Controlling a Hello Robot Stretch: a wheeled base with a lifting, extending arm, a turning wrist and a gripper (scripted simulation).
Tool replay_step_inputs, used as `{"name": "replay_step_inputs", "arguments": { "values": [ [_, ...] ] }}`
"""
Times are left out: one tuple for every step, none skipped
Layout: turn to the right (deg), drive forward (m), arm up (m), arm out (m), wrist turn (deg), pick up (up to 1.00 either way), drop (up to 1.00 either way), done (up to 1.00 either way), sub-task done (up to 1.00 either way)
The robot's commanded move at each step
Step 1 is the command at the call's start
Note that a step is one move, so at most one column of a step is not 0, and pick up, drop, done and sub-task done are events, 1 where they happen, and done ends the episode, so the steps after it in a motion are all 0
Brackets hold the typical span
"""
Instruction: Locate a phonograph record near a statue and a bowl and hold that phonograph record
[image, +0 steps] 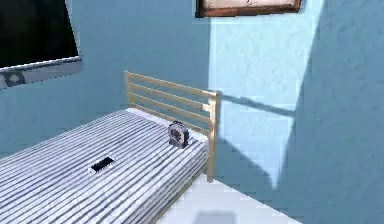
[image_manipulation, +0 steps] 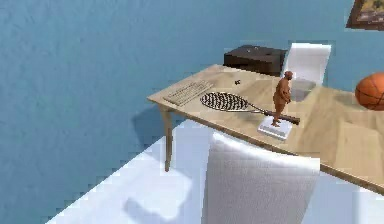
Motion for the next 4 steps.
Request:
{"name": "replay_step_inputs", "arguments": {
  "values": [
    [33.0, 0.0, 0.0, 0.0, 0.0, 0.0, 0.0, 0.0, 0.0],
    [0.0, 0.4, 0.0, 0.0, 0.0, 0.0, 0.0, 0.0, 0.0],
    [42.0, 0.0, 0.0, 0.0, 0.0, 0.0, 0.0, 0.0, 0.0],
    [0.0, 0.6, 0.0, 0.0, 0.0, 0.0, 0.0, 0.0, 0.0]
  ]
}}
